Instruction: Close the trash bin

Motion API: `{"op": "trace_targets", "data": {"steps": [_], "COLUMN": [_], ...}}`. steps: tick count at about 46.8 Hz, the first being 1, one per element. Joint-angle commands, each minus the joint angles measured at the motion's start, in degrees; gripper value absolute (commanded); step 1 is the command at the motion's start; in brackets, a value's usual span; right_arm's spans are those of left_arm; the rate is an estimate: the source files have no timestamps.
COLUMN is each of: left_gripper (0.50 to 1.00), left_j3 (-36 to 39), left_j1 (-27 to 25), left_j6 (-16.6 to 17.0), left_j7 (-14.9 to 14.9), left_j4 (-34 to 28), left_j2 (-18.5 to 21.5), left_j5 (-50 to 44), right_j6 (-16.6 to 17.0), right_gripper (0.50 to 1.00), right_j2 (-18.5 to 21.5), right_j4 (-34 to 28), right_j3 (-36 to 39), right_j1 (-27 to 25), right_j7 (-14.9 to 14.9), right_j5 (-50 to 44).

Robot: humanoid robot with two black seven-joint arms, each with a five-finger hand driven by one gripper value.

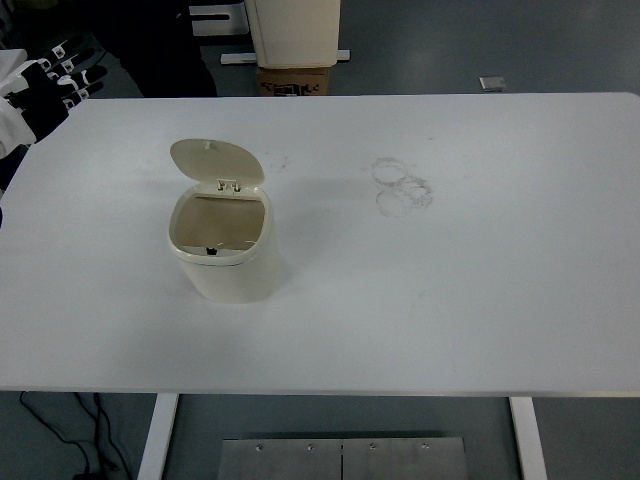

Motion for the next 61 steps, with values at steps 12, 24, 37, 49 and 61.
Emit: {"op": "trace_targets", "data": {"steps": [12, 24, 37, 49, 61], "left_gripper": [1.000, 1.000, 1.000, 1.000, 1.000], "left_j3": [21.83, 37.13, 45.48, 47.07, 47.24], "left_j1": [-15.15, -26.58, -38.27, -43.81, -46.80], "left_j6": [-0.65, -0.91, -10.51, -10.51, -10.51], "left_j7": [-0.08, -0.08, 0.45, 1.41, 7.83], "left_j4": [-13.36, -20.04, -25.05, -29.18, -30.85], "left_j2": [4.24, 3.80, 3.71, 3.45, 3.62], "left_j5": [0.00, 0.18, 0.79, 8.17, 11.43], "right_j6": [0.00, 0.00, 0.00, 0.00, 0.00], "right_gripper": [0.991, 0.991, 0.991, 0.991, 0.991], "right_j2": [0.00, 0.00, 0.00, 0.00, 0.00], "right_j4": [0.00, 0.00, 0.00, 0.00, 0.00], "right_j3": [0.00, 0.00, 0.00, 0.00, 0.00], "right_j1": [-0.03, -0.03, -0.03, -0.03, -0.03], "right_j7": [-0.02, -0.02, -0.02, -0.02, -0.02], "right_j5": [0.01, 0.01, 0.09, 0.01, 0.01]}}
